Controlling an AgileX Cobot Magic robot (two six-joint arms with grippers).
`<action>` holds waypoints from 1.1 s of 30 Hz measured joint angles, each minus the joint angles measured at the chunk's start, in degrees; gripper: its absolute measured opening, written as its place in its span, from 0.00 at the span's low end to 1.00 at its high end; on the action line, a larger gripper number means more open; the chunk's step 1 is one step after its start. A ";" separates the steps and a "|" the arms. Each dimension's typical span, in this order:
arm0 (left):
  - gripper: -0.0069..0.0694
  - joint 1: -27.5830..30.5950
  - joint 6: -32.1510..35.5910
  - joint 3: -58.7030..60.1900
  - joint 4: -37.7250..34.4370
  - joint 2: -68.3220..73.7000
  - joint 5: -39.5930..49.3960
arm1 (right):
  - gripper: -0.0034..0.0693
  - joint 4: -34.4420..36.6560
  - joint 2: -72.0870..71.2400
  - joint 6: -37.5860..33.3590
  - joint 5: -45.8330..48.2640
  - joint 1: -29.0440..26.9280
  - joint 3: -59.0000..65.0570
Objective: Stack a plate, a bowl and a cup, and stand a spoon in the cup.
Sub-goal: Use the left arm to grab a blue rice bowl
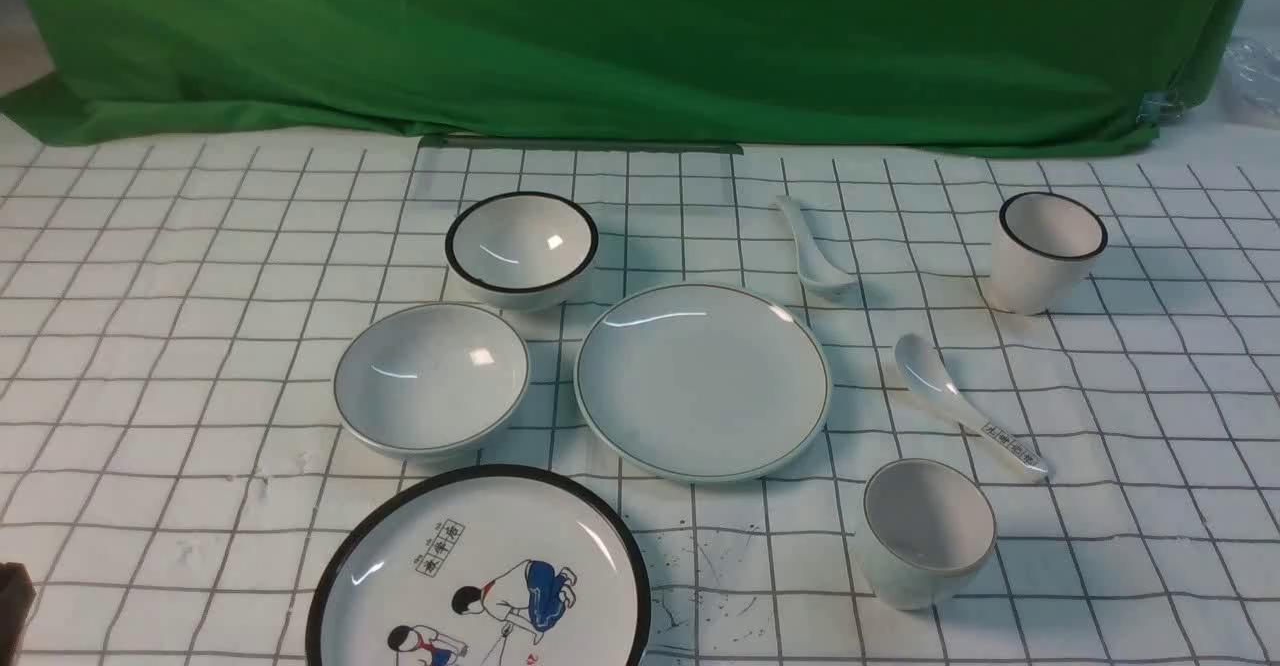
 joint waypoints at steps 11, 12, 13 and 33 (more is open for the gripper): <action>0.10 0.00 0.00 0.00 0.00 0.00 0.00 | 0.37 0.00 0.00 0.00 0.00 0.00 0.00; 0.10 0.00 0.00 0.00 0.00 0.00 0.00 | 0.37 0.00 0.00 0.00 0.00 0.00 0.00; 0.10 0.00 0.00 0.00 0.00 0.00 0.00 | 0.37 0.00 0.00 0.00 0.00 0.00 0.00; 0.10 0.00 -1.81 0.00 -19.20 0.00 -7.36 | 0.37 0.00 0.00 0.00 0.00 0.00 0.00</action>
